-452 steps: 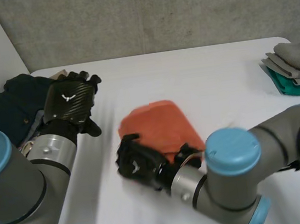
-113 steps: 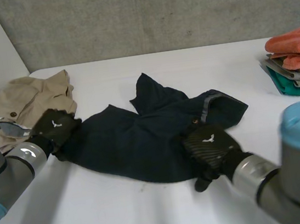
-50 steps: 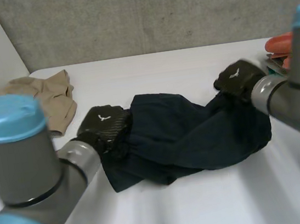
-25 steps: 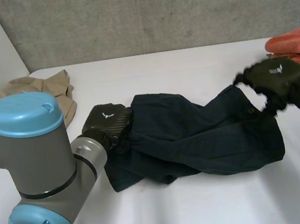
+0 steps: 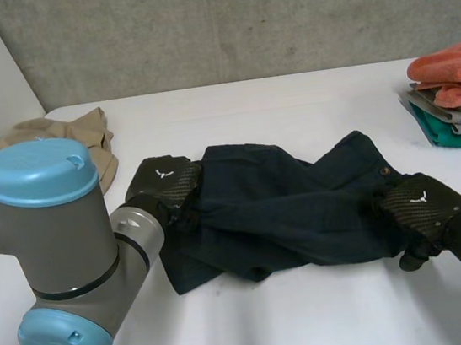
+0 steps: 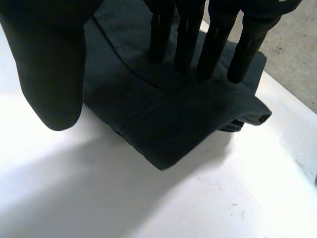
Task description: Fold the laundry.
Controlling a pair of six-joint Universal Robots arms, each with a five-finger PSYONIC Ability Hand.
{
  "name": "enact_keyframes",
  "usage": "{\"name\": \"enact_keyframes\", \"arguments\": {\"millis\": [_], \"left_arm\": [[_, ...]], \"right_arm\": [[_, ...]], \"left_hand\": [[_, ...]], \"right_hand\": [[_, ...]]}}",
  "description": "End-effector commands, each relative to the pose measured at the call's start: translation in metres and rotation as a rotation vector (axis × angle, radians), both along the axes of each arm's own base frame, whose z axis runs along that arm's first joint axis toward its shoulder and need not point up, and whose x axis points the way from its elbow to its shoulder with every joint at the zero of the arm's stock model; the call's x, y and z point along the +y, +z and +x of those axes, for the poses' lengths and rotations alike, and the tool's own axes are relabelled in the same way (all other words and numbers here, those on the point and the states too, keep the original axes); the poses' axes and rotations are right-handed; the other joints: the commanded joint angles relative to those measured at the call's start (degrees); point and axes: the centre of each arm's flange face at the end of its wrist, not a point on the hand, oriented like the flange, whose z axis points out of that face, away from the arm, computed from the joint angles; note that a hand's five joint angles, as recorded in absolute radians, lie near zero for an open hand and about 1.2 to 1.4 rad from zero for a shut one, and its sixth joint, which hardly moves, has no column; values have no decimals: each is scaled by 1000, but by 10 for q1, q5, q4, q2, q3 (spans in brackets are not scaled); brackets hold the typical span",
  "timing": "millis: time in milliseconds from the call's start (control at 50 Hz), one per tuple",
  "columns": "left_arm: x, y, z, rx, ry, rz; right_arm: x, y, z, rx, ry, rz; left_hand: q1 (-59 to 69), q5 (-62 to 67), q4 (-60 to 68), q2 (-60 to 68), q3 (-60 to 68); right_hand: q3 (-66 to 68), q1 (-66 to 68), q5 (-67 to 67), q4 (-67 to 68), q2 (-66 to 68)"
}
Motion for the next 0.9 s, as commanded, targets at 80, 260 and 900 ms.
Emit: {"name": "enact_keyframes", "arguments": {"millis": [80, 260, 900], "left_arm": [[4, -1, 2, -2, 4, 15], [28, 36, 16, -8, -7, -1], [14, 69, 13, -114, 14, -103]], "right_arm": [[-29, -34, 0, 8, -9, -62], [-41, 46, -1, 21, -55, -279], [-33, 118, 41, 262, 143, -10]], "left_hand": [[148, 136, 114, 114, 116], [148, 136, 114, 114, 116], [148, 136, 114, 114, 116]], "right_hand": [[452, 455, 451, 448, 456], [534, 537, 533, 530, 538], [534, 537, 533, 530, 538]]}}
